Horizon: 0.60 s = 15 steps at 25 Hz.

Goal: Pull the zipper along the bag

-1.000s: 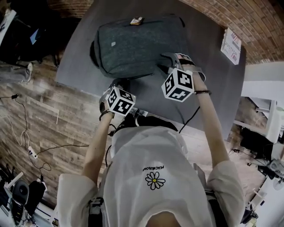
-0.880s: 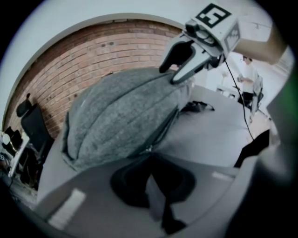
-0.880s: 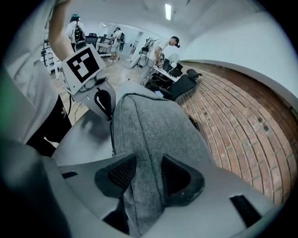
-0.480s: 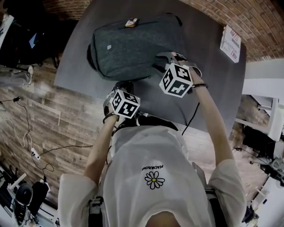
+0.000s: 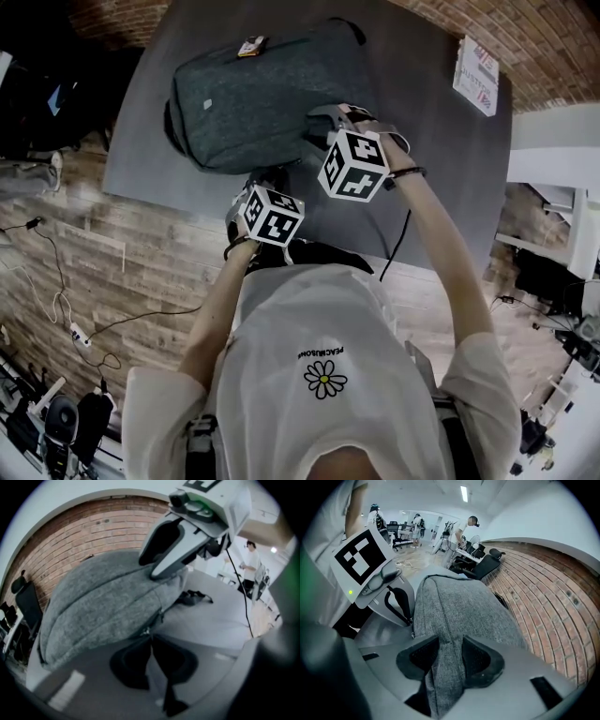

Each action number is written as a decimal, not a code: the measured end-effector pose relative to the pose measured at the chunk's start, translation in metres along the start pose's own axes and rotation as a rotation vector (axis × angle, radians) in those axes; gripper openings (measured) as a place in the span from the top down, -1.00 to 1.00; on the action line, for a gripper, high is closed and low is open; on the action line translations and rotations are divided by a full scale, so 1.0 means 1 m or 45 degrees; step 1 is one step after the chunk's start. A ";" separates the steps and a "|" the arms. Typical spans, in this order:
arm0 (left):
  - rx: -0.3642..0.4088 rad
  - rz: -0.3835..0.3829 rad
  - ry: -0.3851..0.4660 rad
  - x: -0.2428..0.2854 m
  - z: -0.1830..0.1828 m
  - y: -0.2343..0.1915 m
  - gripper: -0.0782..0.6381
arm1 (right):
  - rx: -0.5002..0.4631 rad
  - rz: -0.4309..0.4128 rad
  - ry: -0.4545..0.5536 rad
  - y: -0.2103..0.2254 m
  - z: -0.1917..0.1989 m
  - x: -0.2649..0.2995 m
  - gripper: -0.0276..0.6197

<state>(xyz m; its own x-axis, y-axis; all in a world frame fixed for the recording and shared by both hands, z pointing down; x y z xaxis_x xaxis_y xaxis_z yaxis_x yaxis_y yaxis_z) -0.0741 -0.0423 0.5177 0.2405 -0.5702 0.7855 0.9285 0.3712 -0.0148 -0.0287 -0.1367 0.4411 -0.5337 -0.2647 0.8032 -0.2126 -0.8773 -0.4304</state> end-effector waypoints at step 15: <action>0.053 0.023 -0.002 0.022 -0.028 0.031 0.66 | 0.007 0.025 0.013 0.004 0.014 0.000 0.41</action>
<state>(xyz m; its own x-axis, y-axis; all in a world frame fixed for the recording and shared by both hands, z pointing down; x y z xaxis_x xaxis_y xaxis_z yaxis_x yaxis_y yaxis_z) -0.0320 -0.0637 0.5170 0.2567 -0.5619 0.7864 0.9114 0.4116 -0.0034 -0.0181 -0.1465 0.4455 -0.5458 -0.2778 0.7905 -0.1975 -0.8742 -0.4436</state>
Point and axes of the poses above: the fingertips, and each gripper's own axes: x forward along the fingers, y to its right, z out of its underside, the point moved 6 cm from there along -x, backward along the fingers, and after that the axes turned 3 degrees about z, right-handed, at the moved point
